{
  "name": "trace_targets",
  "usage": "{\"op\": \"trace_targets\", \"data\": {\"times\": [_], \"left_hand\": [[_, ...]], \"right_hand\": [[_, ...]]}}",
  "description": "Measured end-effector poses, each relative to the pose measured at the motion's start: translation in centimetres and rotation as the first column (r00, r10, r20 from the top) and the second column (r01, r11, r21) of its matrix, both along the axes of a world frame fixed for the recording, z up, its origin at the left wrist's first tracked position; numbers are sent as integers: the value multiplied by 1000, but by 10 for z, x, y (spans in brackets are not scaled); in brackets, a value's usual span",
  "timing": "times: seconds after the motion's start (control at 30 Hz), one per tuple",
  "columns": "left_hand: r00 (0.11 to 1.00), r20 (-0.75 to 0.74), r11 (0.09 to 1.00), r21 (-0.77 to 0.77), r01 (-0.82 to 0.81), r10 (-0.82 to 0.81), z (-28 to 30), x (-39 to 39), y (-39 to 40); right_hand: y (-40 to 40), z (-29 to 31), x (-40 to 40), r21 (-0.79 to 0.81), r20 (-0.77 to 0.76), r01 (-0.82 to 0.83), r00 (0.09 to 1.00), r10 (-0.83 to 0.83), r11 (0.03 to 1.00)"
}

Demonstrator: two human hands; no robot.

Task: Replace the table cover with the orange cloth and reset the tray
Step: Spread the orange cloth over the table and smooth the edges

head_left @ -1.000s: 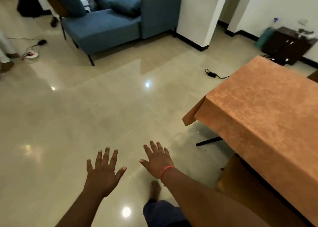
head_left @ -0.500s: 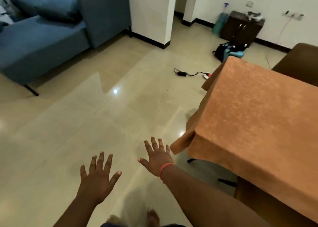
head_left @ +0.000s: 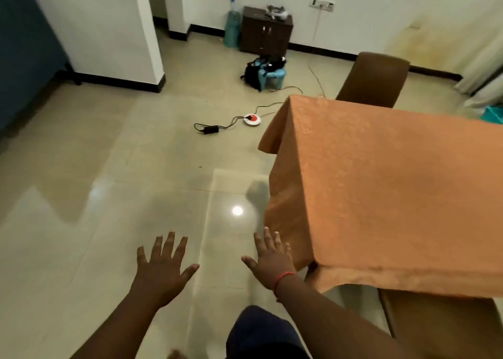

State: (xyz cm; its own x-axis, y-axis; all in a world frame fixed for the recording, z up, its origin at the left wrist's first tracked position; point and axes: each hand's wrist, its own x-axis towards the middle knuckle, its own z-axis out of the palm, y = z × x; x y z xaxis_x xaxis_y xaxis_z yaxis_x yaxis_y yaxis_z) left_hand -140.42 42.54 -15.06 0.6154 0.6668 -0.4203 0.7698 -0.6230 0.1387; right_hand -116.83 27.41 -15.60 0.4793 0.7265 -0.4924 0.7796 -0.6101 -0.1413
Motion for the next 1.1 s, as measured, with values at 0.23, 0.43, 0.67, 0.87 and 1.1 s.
{"op": "trace_targets", "data": {"times": [0.23, 0.43, 0.67, 0.87, 1.1], "left_hand": [[955, -15, 955, 1, 298, -298, 6, 125, 94], [881, -17, 881, 3, 473, -472, 8, 231, 134], [834, -84, 836, 21, 548, -545, 22, 351, 193], [766, -13, 764, 53, 643, -643, 13, 452, 250], [578, 38, 579, 53, 814, -815, 0, 586, 303]], "right_hand": [[45, -5, 62, 60, 48, 191, 980, -194, 980], [77, -14, 137, 95, 77, 240, 966, -248, 966], [141, -7, 240, 172, 98, 332, 931, -351, 928], [184, -9, 313, 161, 111, 443, 880, -462, 882], [201, -20, 375, 75, 205, 784, 593, -779, 616]]}}
